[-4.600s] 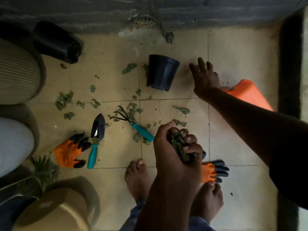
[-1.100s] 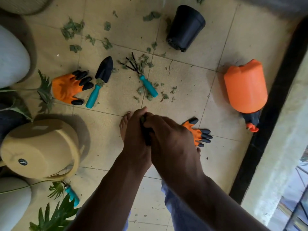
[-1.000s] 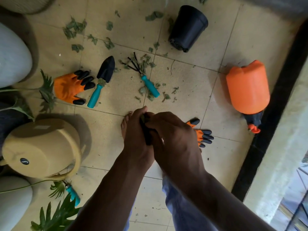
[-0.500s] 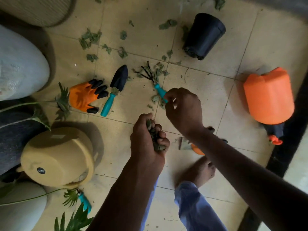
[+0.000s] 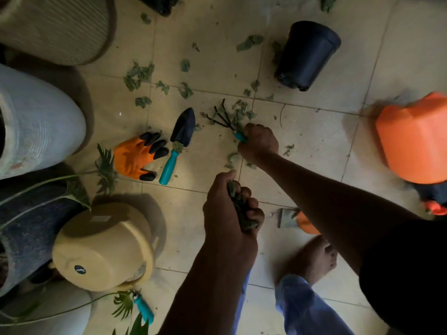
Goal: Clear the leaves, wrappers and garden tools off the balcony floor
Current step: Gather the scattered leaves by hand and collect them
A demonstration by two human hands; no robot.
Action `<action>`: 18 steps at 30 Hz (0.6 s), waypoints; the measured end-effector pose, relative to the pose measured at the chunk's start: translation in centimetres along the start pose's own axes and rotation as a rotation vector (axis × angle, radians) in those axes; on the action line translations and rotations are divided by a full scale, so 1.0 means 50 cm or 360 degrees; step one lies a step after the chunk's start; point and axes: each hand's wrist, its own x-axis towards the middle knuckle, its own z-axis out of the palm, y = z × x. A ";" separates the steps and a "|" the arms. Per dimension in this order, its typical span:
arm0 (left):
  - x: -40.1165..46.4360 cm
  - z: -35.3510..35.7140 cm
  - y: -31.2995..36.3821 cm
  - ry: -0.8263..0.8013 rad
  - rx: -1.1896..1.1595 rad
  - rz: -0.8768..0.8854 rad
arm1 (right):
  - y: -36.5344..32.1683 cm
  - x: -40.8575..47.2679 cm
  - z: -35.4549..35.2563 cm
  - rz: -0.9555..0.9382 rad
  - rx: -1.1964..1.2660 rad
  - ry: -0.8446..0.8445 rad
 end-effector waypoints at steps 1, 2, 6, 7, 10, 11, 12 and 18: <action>-0.002 0.002 -0.004 -0.0014 -0.0001 -0.0018 | 0.005 -0.001 -0.010 0.0041 0.0110 -0.0066; -0.004 0.004 -0.007 -0.0029 -0.0002 -0.0034 | 0.011 -0.003 -0.020 0.0057 0.0221 -0.0150; -0.011 0.011 -0.022 -0.0048 0.0021 -0.0048 | 0.056 -0.049 -0.073 0.0166 0.1109 -0.0533; -0.013 0.014 -0.026 -0.0043 0.0031 -0.0052 | 0.072 -0.066 -0.086 0.0160 0.1284 -0.0599; -0.014 0.024 -0.035 -0.0033 0.0046 -0.0074 | 0.129 -0.103 -0.115 0.0194 0.1532 -0.0674; -0.014 0.026 -0.039 -0.0037 0.0052 -0.0082 | 0.148 -0.110 -0.123 0.0218 0.1600 -0.0695; -0.014 0.028 -0.043 -0.0041 0.0060 -0.0091 | 0.169 -0.116 -0.130 0.0234 0.1669 -0.0716; -0.015 0.033 -0.055 -0.0066 0.0072 -0.0154 | 0.273 -0.123 -0.161 0.0430 0.1881 -0.0407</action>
